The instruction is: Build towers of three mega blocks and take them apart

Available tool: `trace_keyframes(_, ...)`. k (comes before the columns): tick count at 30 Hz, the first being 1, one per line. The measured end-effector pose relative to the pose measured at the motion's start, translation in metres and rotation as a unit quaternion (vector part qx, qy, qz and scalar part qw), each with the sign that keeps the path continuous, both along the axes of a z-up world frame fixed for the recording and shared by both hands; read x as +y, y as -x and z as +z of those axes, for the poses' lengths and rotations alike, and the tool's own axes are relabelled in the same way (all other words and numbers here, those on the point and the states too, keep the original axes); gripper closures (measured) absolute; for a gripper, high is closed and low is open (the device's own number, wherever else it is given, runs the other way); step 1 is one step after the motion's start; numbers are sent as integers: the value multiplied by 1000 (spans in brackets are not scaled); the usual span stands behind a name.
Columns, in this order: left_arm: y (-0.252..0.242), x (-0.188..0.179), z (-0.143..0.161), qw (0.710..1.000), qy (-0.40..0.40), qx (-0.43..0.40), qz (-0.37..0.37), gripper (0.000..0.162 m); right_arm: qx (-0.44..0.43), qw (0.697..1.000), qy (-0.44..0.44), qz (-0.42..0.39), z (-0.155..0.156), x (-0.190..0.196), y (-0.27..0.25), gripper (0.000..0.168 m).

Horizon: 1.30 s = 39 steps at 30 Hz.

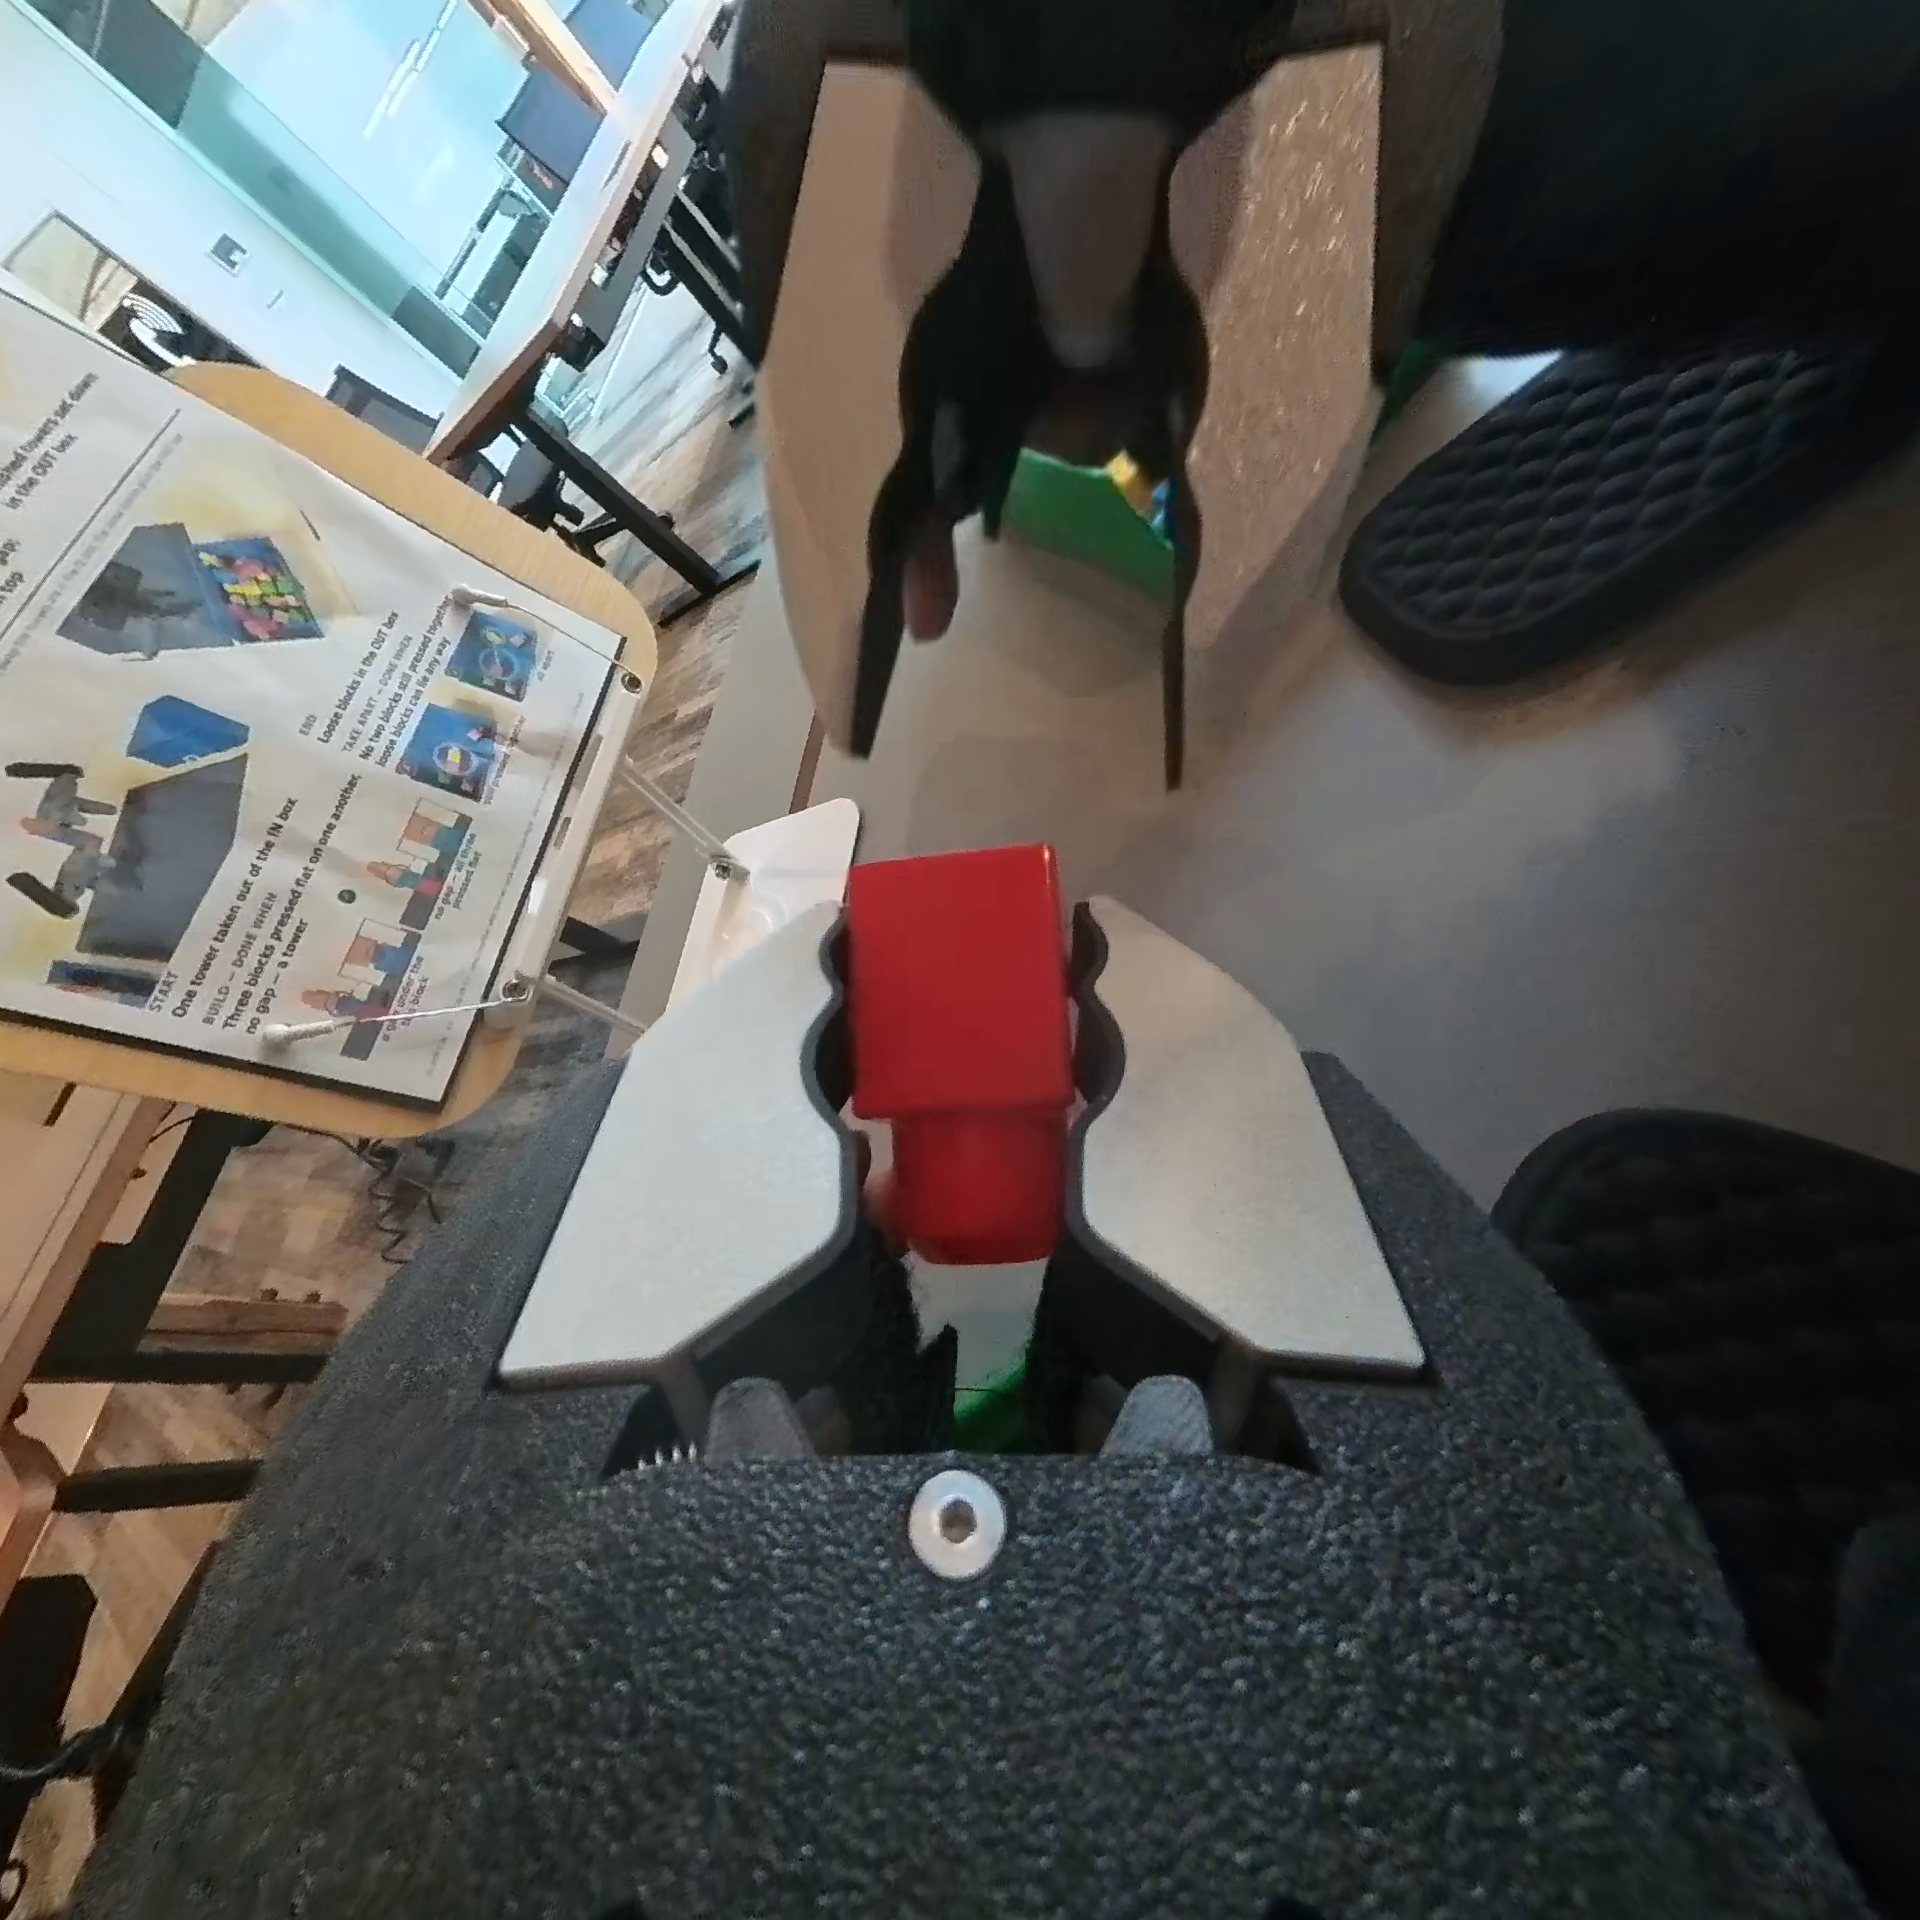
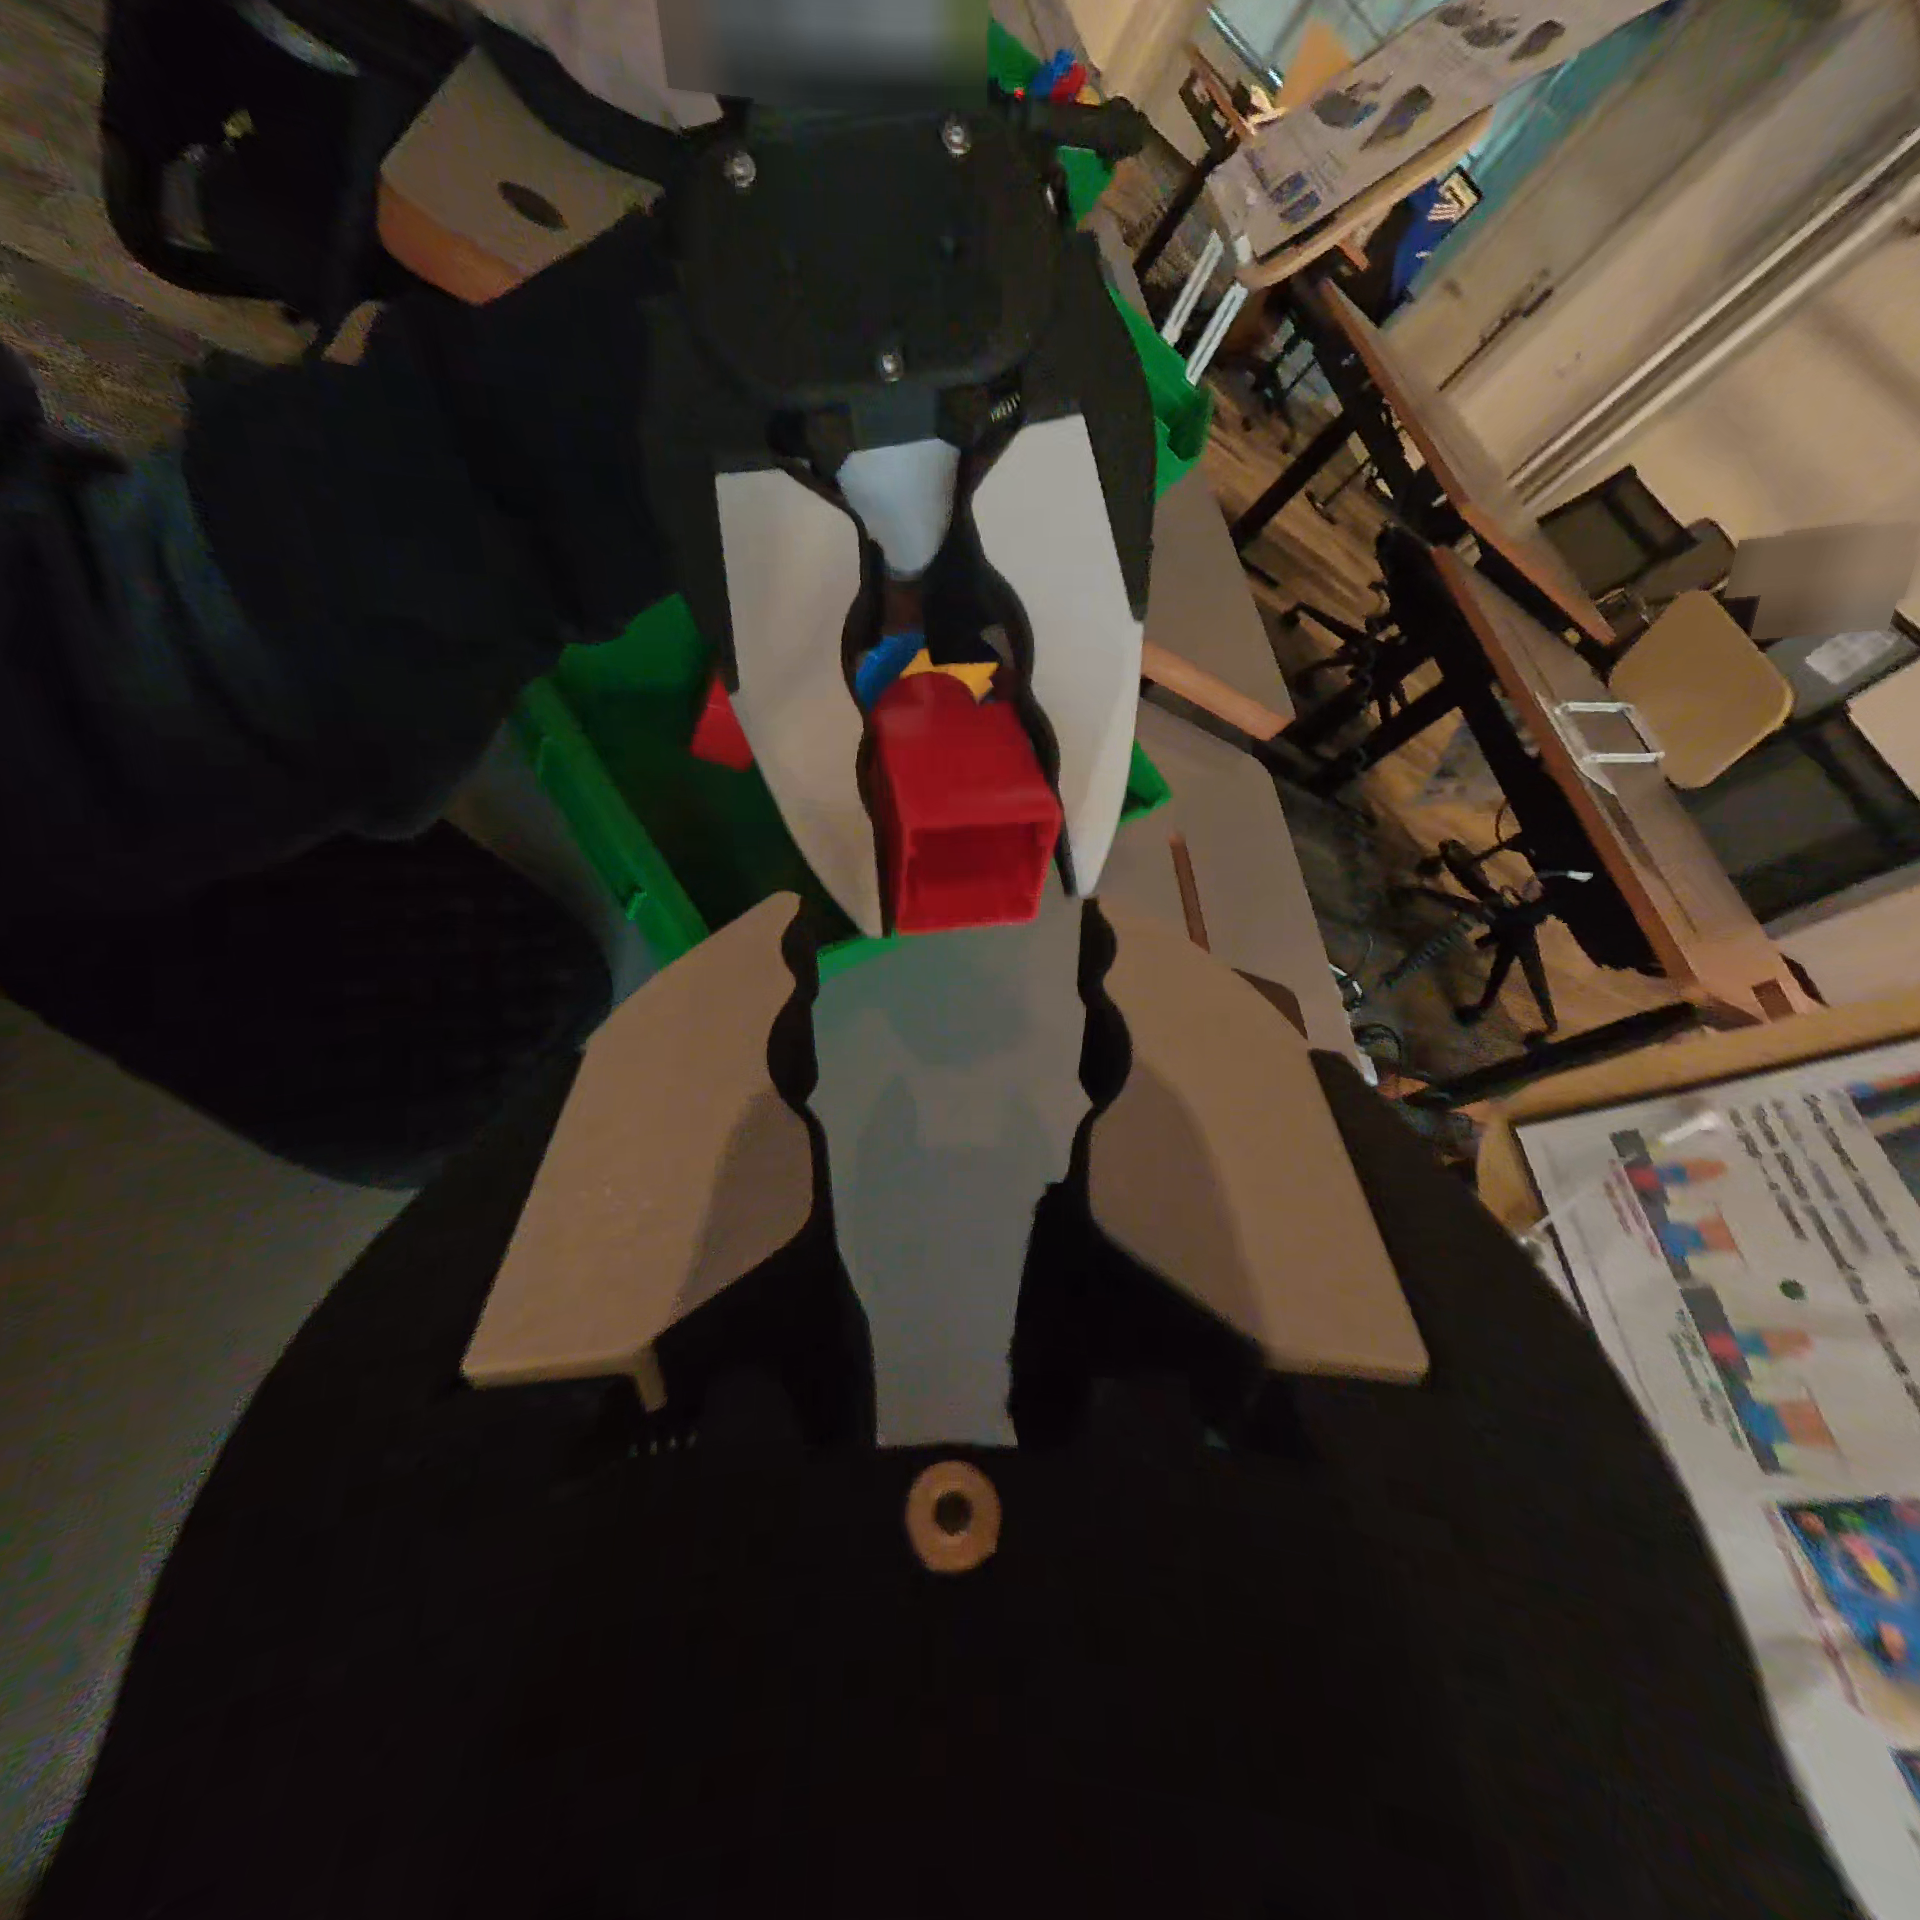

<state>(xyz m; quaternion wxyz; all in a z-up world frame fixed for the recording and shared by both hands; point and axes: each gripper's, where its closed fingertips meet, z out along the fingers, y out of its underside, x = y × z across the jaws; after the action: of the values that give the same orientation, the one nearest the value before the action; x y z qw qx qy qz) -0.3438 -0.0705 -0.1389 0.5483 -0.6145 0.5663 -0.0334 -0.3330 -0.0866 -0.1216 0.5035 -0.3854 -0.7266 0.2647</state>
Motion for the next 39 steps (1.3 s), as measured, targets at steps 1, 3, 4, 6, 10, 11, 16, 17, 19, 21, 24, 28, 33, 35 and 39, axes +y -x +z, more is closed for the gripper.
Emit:
trace_keyframes(1, -1, 0, 0, 1000, 0, -1, -4, 123, 0, 1000, 2, 3, 0, 0, 4, 120)
trace_keyframes(3, -4, -1, 1, 1000, -2, -2, -11, 123, 1, 1000, 0, 11, 0, -1, 9, 120)
trace_keyframes(4, -5, -2, 1, 1000, -3, -2, -14, 123, 3, 1000, -1, 15, 1, -2, 11, 122)
trace_keyframes(6, -8, -3, 2, 1000, -5, -4, -22, 124, 4, 1000, -2, 23, 1, -4, 12, 126)
trace_keyframes(10, -12, -5, 2, 999, -8, 0, -33, 123, 0, 999, -3, 38, 1, -8, 12, 128)
trace_keyframes(11, -12, -5, 1, 999, -7, 2, -34, 123, -2, 999, -7, 40, 0, -8, 12, 128)
trace_keyframes(16, -15, -8, 2, 999, -3, -3, -41, 123, 7, 999, 1, 46, 4, -8, 10, 137)
trace_keyframes(17, -15, -8, 4, 999, -4, -6, -39, 123, 10, 999, -2, 43, 4, -7, 8, 137)
trace_keyframes(19, -16, -7, 5, 999, -4, -9, -35, 124, 13, 999, -8, 37, 6, -5, 4, 137)
trace_keyframes(21, -15, -5, 7, 999, -6, -13, -29, 123, 18, 999, -9, 24, 8, -2, -2, 137)
trace_keyframes(24, -7, 1, 10, 1000, -13, -23, -3, 120, 25, 1000, -14, -11, 13, 11, -20, 136)
trace_keyframes(28, 14, 14, 22, 996, -34, -55, 63, 119, 18, 993, -17, -116, 16, 55, -74, 137)
trace_keyframes(33, 38, 21, 38, 986, -53, -108, 116, 118, -41, 956, -4, -291, -6, 125, -181, 137)
trace_keyframes(35, 43, 22, 43, 983, -66, -119, 126, 117, -72, 934, 16, -350, -22, 146, -224, 137)
trace_keyframes(39, 49, 21, 49, 979, -83, -129, 135, 117, -125, 883, 73, -447, -66, 178, -298, 137)
